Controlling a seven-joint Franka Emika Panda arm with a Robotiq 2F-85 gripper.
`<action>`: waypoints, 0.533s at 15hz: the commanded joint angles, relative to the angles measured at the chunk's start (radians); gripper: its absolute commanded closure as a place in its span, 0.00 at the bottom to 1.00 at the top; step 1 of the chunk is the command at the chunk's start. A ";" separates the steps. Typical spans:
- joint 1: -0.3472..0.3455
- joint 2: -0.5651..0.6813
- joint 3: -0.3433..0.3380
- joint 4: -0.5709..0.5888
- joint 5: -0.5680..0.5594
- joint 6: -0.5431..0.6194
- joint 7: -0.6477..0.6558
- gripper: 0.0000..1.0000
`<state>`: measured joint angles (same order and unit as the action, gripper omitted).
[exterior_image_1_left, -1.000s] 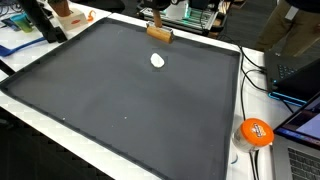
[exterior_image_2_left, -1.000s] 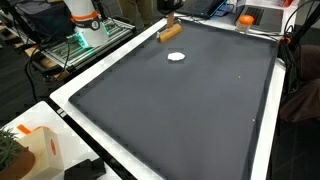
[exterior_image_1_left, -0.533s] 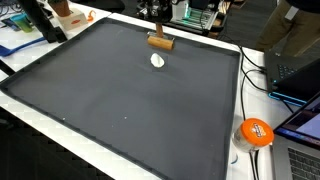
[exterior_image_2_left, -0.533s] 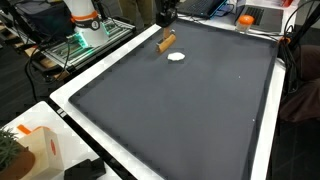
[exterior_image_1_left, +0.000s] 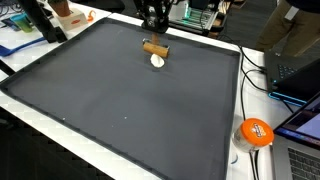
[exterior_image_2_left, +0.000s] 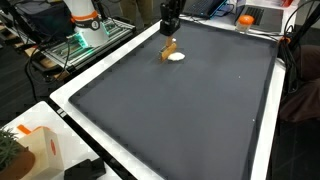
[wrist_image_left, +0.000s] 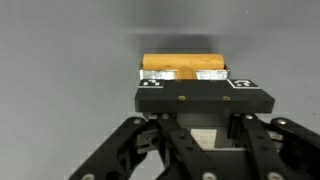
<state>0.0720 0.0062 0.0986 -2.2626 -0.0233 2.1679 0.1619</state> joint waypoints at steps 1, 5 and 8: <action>0.013 0.048 0.000 0.036 -0.038 0.013 0.033 0.78; 0.027 0.081 0.006 0.061 -0.021 0.043 0.010 0.78; 0.042 0.089 0.013 0.094 -0.058 0.043 0.019 0.78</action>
<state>0.0944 0.0582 0.1029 -2.2290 -0.0471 2.1593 0.1708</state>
